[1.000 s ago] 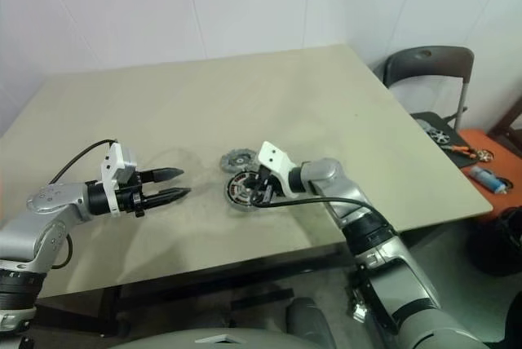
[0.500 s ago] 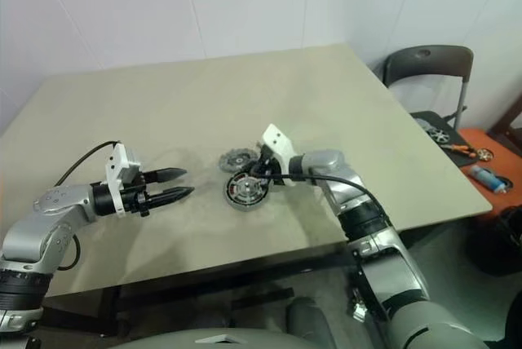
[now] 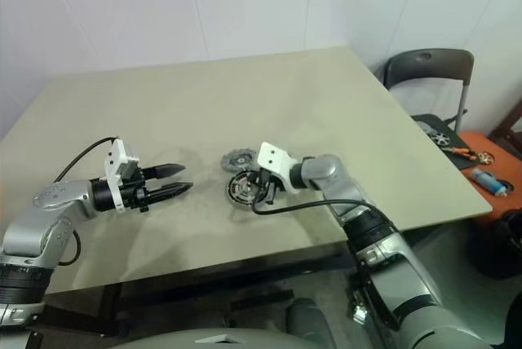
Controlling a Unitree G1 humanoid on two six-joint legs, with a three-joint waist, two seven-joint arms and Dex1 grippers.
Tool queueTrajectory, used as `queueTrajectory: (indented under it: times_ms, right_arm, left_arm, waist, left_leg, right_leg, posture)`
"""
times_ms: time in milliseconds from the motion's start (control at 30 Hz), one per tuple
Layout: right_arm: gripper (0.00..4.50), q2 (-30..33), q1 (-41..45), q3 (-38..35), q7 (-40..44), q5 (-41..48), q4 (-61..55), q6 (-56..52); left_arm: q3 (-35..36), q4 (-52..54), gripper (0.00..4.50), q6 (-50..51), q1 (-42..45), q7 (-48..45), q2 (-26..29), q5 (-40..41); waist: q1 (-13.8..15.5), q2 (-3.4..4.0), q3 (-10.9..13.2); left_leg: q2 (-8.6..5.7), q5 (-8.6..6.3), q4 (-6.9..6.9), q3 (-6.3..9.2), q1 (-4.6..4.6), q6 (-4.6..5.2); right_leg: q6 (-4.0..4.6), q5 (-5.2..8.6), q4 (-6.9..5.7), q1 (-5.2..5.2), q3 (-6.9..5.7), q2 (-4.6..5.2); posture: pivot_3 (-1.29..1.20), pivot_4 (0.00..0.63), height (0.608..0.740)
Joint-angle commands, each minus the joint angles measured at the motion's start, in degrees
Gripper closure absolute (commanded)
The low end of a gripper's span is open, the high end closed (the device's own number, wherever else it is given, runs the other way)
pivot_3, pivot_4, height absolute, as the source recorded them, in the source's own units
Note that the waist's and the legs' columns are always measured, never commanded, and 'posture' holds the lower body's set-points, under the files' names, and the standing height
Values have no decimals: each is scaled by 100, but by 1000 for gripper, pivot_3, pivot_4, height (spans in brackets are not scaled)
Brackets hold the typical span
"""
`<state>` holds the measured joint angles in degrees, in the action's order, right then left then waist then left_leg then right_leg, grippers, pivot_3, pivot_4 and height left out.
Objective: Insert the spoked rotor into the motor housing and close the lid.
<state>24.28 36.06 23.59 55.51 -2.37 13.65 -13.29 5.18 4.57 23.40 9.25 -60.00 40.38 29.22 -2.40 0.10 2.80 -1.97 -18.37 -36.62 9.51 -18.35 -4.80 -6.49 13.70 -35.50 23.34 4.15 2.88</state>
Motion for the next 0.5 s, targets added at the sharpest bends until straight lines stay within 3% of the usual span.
queueTrajectory:
  times_ms: [33, 200, 300, 400, 500]
  right_arm:
    - [4495, 535, 675, 164, 168, -686, -290, 1468]
    - [4495, 1312, 1534, 735, 450, -1661, 441, 4159]
    - [4495, 1484, 1887, 1003, 770, -1813, 926, 5252]
    - [3921, 1512, 2081, 1248, 1147, -1794, 1365, 5972]
    - [2900, 1401, 2164, 1359, 1141, -2005, 1589, 6277]
  left_arm:
    - [19, 141, 1724, -109, 107, -11, -7, -35]
    - [-56, 105, 1724, -89, 184, -134, -10, -47]
    - [-201, 45, 1724, -176, 254, -155, -72, -166]
    - [-247, 95, 1712, -137, 303, -101, -189, -150]
    - [-239, 143, 1712, -86, 259, -84, -237, -132]
  waist:
    - [-11, 6, 4]
    - [-19, 8, 7]
    - [-21, 6, 7]
    - [-15, 3, 9]
    - [-24, 3, 9]
  left_leg:
    - [0, 0, -1, 0, -4, 0]
    - [1, 0, 7, -3, -2, 0]
    - [1, -1, 10, -4, -2, 1]
    - [0, -1, 8, -4, -3, 1]
    - [1, -1, 9, -3, -3, 1]
  right_leg:
    - [0, 0, -2, 5, 0, 0]
    - [0, 1, 3, 7, 0, 0]
    - [1, 1, 10, 4, 1, 0]
    - [1, 0, 13, 3, 1, 1]
    - [3, 0, 12, 4, 1, 1]
  posture:
    - [0, 0, 740]
    - [0, 0, 740]
    - [0, 0, 740]
    - [0, 0, 740]
    - [0, 0, 740]
